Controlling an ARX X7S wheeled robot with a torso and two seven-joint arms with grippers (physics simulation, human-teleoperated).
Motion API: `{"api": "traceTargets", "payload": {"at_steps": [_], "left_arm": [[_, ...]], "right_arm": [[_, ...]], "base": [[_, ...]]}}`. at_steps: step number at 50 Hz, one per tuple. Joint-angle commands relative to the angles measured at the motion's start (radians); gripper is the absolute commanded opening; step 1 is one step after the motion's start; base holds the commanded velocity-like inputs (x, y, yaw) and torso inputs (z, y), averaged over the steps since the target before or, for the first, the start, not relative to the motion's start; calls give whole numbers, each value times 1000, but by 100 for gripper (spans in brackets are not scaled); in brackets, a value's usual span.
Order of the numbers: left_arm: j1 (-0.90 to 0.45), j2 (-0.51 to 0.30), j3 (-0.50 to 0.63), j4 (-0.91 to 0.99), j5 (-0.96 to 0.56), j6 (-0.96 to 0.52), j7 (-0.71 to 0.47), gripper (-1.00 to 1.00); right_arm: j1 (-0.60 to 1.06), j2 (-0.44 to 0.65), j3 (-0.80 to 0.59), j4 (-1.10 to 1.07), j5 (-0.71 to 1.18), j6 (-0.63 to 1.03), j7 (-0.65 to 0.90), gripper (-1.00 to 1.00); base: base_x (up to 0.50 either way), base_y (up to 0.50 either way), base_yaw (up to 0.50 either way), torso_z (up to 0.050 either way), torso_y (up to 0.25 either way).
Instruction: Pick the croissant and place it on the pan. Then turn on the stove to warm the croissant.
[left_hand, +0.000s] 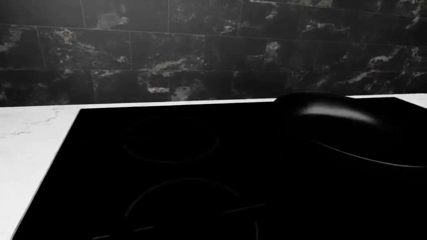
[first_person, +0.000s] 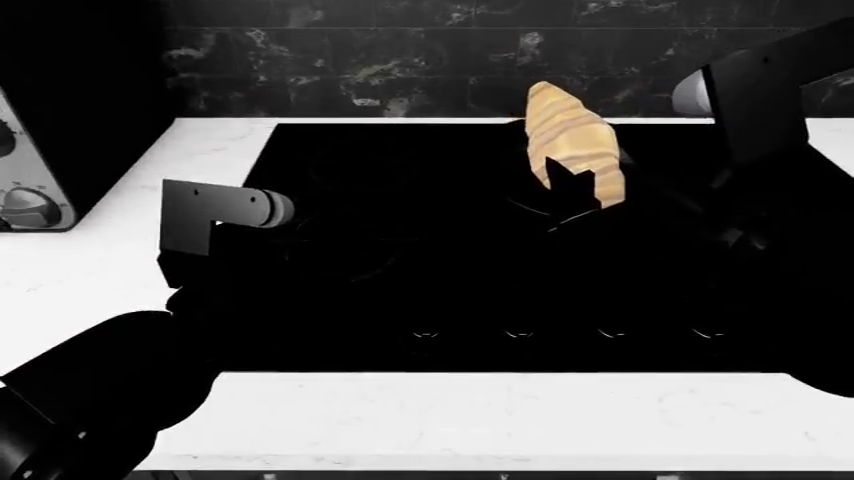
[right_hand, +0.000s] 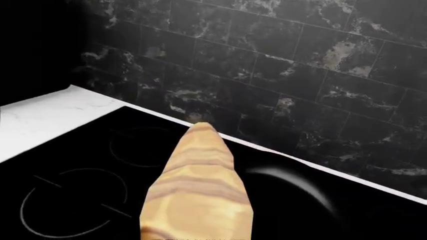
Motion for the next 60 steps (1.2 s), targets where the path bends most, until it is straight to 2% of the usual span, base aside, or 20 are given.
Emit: {"api": "traceTargets", "payload": {"at_steps": [1,8,22,30,48,60], "left_arm": [[-1,0,11,1,1,2,-2,100],[-2,-1,13,-1,-1,3,-3,100],[-1,-3,15,-4,-7,6,-5,100],[-4,-3,20,-18,-5,15,3,100],[-19,0,42,-40,7,26,6,100],[-33,5,48,-43,4,21,-3,100]], "right_arm": [[-8,15,12,-12,-15,-2,7,-100],[-13,16,14,-17,-21,-12,-6,-100],[-5,18,13,-9,-19,-13,-3,-100],[31,26,4,68,1,20,-18,-100],[146,9,-60,251,-109,69,-185,-100],[217,-40,-140,449,-286,12,-381,-100]], "base": [[312,0,0,0,0],[443,1,0,0,0],[0,0,0,0,1],[0,0,0,0,0],[0,0,0,0,0],[0,0,0,0,1]]}}
